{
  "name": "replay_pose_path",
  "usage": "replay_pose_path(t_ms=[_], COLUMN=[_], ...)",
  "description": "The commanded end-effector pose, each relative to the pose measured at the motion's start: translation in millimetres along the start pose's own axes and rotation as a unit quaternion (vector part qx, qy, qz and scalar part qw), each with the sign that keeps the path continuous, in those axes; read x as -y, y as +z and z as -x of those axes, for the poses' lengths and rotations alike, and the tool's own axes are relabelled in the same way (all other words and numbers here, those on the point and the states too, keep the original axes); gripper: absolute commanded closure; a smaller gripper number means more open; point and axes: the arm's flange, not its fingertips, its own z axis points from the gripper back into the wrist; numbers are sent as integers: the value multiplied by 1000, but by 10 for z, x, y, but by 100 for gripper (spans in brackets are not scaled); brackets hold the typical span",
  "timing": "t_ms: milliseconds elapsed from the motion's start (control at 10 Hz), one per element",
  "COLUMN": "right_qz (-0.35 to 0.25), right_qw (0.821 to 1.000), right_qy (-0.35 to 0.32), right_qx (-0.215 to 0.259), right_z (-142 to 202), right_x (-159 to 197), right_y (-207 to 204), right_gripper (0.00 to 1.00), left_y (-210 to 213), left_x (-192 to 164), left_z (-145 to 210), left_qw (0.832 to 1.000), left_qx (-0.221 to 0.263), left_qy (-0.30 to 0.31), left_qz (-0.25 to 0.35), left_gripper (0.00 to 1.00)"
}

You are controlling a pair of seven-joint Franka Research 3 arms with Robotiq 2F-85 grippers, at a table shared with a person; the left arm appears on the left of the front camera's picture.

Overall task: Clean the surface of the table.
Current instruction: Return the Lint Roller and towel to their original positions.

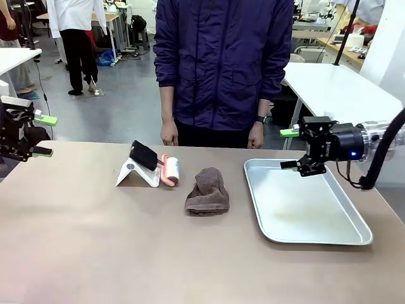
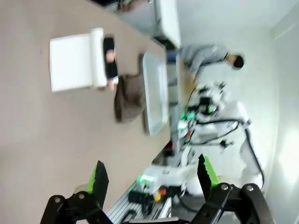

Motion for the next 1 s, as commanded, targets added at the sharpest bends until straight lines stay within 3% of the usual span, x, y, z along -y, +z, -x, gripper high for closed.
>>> replay_pose_path(t_ms=[0,100,900], right_qz=[-13,0,0], right_qw=[1000,1000,1000], right_qy=[-8,0,0], right_qx=[26,0,0], right_z=[39,0,0], right_x=[17,0,0], right_y=[-36,0,0], right_gripper=[0,0,0], left_y=[-140,0,0], left_x=[-57,0,0], left_z=[-86,0,0], left_qw=[999,1000,1000], left_qx=[29,0,0], left_qy=[5,0,0], left_qz=[18,0,0], left_gripper=[0,0,0])
